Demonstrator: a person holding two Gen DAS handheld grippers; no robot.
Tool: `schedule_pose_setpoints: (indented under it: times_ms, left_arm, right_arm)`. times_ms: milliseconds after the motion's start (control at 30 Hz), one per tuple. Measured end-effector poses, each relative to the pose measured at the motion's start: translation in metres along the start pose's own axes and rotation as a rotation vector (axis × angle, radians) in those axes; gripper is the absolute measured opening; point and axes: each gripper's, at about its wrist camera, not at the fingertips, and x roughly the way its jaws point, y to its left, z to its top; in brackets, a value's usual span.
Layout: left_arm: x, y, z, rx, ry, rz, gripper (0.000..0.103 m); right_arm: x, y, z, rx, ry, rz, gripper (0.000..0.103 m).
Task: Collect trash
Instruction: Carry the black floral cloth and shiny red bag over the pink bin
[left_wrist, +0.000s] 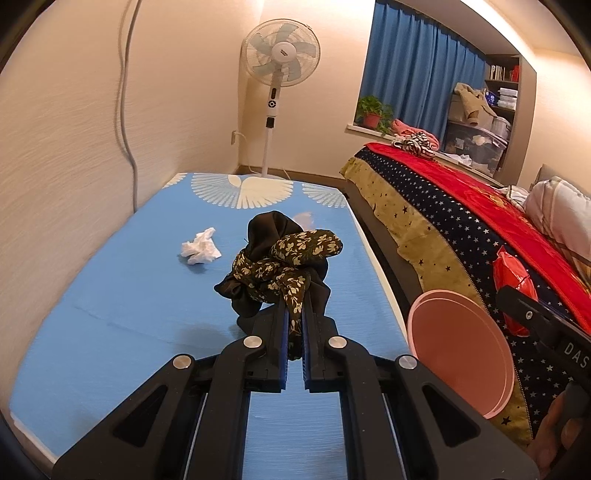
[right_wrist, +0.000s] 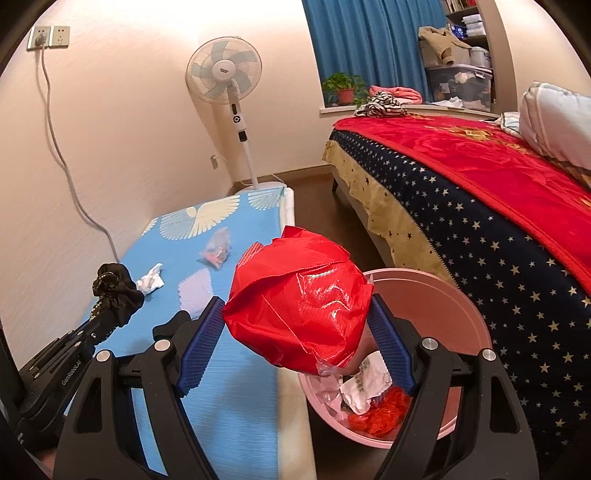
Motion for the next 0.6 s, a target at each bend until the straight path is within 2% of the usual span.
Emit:
schedule_pose_setpoints:
  times_ms: [600]
  left_arm:
    - [0.006, -0.017, -0.001, 0.017, -0.002, -0.040, 0.005]
  right_arm:
    - [-0.002, -0.014, 0.001, 0.019, -0.009, -0.040, 0.077]
